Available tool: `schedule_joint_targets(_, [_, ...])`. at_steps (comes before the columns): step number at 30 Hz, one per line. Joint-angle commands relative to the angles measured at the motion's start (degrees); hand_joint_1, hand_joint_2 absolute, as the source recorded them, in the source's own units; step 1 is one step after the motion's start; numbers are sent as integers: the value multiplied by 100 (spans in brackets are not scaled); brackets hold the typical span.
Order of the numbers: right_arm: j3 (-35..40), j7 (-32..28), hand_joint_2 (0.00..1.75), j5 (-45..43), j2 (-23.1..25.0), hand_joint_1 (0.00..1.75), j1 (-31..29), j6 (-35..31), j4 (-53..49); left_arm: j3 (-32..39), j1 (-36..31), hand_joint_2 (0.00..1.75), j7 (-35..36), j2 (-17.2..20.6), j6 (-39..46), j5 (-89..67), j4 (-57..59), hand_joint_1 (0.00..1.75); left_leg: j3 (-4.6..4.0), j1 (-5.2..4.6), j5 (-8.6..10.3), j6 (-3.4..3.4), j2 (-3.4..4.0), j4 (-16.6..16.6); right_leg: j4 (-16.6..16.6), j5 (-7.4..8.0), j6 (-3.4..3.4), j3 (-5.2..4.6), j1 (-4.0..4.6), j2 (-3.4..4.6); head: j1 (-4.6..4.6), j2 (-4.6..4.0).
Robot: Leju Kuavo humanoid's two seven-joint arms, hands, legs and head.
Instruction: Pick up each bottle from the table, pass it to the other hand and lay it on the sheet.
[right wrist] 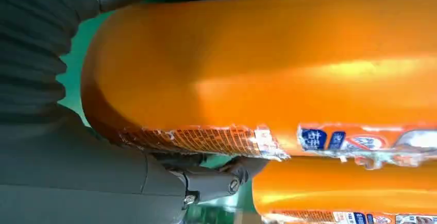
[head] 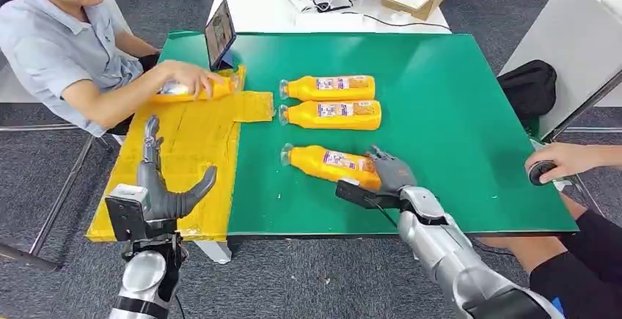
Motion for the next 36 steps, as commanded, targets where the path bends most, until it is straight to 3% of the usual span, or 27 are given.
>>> schedule_joint_targets(1, [-357, -963, 175, -896, 147, 175, 31, 389, 704, -145, -485, 175, -58, 119, -96, 85, 859, 0, 17, 4, 3, -5, -18, -7, -8, -2, -10, 21, 4, -16, 0, 0])
schedule_joint_targets(5, [-497, -1086, 175, -1312, 200, 175, 46, 690, 769, -202, -517, 175, -62, 146, -120, 86, 939, 0, 21, 3, -1, -6, -9, -7, -7, 6, -21, 27, 4, -7, 2, 0])
schedule_joint_targets(10, [-565, -1122, 175, -1451, 219, 175, 89, 643, 710, -180, -460, 175, -65, 159, -120, 93, 875, 0, 26, 8, -3, -9, 0, -8, -8, 5, -25, 27, 12, -6, 0, 0])
schedule_joint_targets(13, [-851, -1473, 175, -1890, 356, 175, 318, 496, 341, -128, -322, 175, -168, 90, -168, 249, 693, 0, 25, 10, -3, -8, 3, -9, -9, 5, -25, 25, 14, -6, 2, 0])
schedule_joint_targets(14, [-1149, -1898, 175, -2316, 497, 175, 538, 317, -88, -69, -220, 175, -235, 16, -239, 447, 584, 0, 24, 11, -3, -7, 7, -8, -9, 5, -24, 24, 14, -4, 0, 0])
schedule_joint_targets(16, [-1199, -1896, 175, -2481, 617, 175, 762, 285, -554, -83, -109, 175, -252, -35, -273, 549, 508, 0, 19, 10, -4, -5, 17, -6, -7, 7, -20, 18, 13, 4, 2, 0])
schedule_joint_targets(21, [-1408, -2359, 175, -3547, 1072, 175, 2006, -203, -3152, -128, 230, 175, -28, -272, -927, 1798, 614, 0, 10, 6, -9, -7, 15, -5, 0, 0, -23, 11, 10, 4, 0, 0])
schedule_joint_targets(25, [-1322, -2376, 175, -3747, 1143, 175, 2308, -366, -3796, -194, 295, 175, 6, -287, -1087, 2100, 690, 0, -23, 4, -10, -6, -4, -2, 5, -5, -22, -17, 7, -3, -2, 0])
schedule_joint_targets(26, [-1374, -2614, 175, -3998, 1246, 175, 2435, -538, -4087, -274, 335, 175, 106, -244, -1333, 2312, 690, 0, -35, 3, -5, -4, -6, -3, 4, -1, -19, -30, 5, -5, -2, 0])
schedule_joint_targets(30, [-835, -2720, 175, -3999, 1262, 175, 2809, -700, -4803, -893, 591, 175, -36, 105, -2173, 1867, 652, 0, -37, 1, -12, -6, -7, -2, 7, -11, -24, -32, 4, -6, 4, 0])
schedule_joint_targets(36, [4, -2663, 175, -3420, 1117, 175, 2588, -475, -4109, -1049, 477, 175, -158, 84, -2522, 1711, 530, 0, -42, 5, -11, -6, 4, -3, 2, -2, -25, -37, 8, 9, 2, 0])
